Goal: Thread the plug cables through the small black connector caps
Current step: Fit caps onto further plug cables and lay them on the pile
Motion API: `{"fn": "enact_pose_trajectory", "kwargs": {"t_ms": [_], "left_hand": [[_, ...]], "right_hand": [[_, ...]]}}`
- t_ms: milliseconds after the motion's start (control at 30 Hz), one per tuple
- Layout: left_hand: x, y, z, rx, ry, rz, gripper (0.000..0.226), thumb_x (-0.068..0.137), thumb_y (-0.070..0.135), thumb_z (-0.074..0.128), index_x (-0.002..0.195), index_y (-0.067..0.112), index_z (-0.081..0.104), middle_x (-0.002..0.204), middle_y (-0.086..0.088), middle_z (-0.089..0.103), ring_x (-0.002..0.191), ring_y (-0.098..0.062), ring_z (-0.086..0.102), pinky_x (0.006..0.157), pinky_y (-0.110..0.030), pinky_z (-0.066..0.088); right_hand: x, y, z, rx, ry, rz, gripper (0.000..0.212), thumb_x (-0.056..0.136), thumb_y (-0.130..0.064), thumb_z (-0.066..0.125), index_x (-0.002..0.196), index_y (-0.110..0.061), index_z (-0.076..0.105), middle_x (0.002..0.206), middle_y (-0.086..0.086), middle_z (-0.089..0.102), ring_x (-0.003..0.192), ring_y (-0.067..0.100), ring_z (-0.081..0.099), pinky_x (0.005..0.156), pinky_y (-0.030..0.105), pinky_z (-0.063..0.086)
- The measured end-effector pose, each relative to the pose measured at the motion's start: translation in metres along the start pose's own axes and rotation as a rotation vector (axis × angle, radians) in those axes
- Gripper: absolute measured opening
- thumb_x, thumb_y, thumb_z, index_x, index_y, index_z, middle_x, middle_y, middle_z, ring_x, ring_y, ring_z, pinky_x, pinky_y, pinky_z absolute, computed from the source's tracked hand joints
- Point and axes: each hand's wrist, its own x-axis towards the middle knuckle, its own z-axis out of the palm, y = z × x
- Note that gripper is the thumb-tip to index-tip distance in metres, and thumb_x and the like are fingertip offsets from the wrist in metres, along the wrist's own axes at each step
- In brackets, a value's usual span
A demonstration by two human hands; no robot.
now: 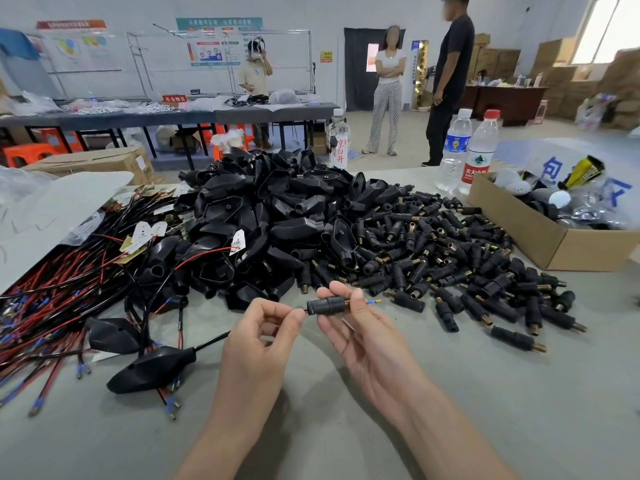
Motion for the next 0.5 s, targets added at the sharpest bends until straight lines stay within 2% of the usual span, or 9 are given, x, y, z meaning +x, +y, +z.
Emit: {"fn": "enact_pose_trajectory", "kwargs": {"t_ms": [167, 333, 500], "left_hand": [[0.0019, -0.0018, -0.0016, -0.014, -0.028, -0.028, 0.008, 0.087, 0.035, 0.071, 0.082, 0.029, 0.068, 0.067, 0.001, 0.064, 0.06, -0.013, 0.053, 0.059, -0.032, 0.047], [0.0061, -0.0056, -0.0028, -0.149, -0.071, -0.172, 0.012, 0.091, 0.023, 0.07, 0.079, 0.025, 0.072, 0.064, 0.004, 0.062, 0.06, -0.01, 0.056, 0.053, -0.021, 0.049], [0.0053, -0.0053, -0.0035, -0.114, -0.083, -0.144, 0.013, 0.092, 0.025, 0.068, 0.079, 0.028, 0.072, 0.062, 0.007, 0.061, 0.058, -0.007, 0.056, 0.054, -0.019, 0.049]], "right_hand": [[-0.0003, -0.0019, -0.0003, 0.024, -0.012, 0.018, 0.035, 0.102, -0.025, 0.047, 0.122, -0.002, 0.065, 0.12, 0.014, 0.071, 0.106, 0.022, 0.071, 0.08, 0.026, 0.06], [0.002, 0.001, -0.0022, 0.081, -0.072, 0.092, 0.036, 0.105, -0.021, 0.04, 0.127, -0.001, 0.06, 0.125, 0.015, 0.069, 0.112, 0.025, 0.069, 0.083, 0.03, 0.06], [0.0024, 0.0036, -0.0032, 0.089, -0.122, 0.11, 0.037, 0.105, -0.022, 0.039, 0.129, -0.001, 0.059, 0.128, 0.015, 0.067, 0.118, 0.026, 0.066, 0.086, 0.03, 0.059]]}}
